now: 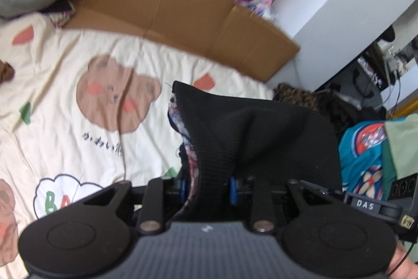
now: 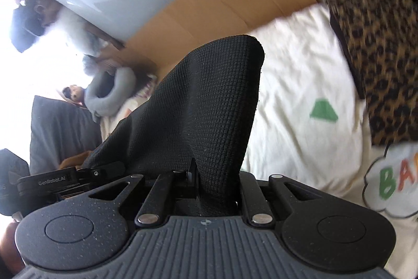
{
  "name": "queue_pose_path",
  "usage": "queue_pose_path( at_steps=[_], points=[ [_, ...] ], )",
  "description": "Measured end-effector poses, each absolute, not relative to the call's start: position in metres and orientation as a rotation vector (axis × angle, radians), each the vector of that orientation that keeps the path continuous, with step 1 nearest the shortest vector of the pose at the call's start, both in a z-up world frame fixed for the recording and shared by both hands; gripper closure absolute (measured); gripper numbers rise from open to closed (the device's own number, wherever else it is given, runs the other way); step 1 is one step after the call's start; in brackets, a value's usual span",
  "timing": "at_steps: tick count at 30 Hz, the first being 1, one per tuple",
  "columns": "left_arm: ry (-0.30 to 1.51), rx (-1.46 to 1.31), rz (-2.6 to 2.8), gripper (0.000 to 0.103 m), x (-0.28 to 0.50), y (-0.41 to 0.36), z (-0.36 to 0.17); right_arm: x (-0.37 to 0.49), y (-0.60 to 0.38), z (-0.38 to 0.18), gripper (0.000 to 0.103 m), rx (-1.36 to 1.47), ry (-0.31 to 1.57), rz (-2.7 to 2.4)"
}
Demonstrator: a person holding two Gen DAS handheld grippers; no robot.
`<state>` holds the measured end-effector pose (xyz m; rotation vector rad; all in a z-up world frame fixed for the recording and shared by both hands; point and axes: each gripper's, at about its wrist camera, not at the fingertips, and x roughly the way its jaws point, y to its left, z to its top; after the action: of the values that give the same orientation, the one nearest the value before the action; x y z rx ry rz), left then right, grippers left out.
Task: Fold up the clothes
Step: 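Lift the folded black shorts off the bed with both grippers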
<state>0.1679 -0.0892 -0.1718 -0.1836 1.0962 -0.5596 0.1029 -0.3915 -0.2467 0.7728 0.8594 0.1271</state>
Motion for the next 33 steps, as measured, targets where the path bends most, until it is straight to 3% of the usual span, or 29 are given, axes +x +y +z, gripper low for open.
queue_pose_path(
  at_steps=[16,33],
  points=[
    [0.938,-0.196,-0.507,0.072,0.131,-0.092,-0.058,0.100,-0.369,-0.107,0.094,0.461,0.732,0.168],
    [0.773,-0.236,-0.582,0.072,0.122,-0.108,0.042,0.095,-0.399,0.016,0.094,0.366,0.571,0.219]
  ],
)
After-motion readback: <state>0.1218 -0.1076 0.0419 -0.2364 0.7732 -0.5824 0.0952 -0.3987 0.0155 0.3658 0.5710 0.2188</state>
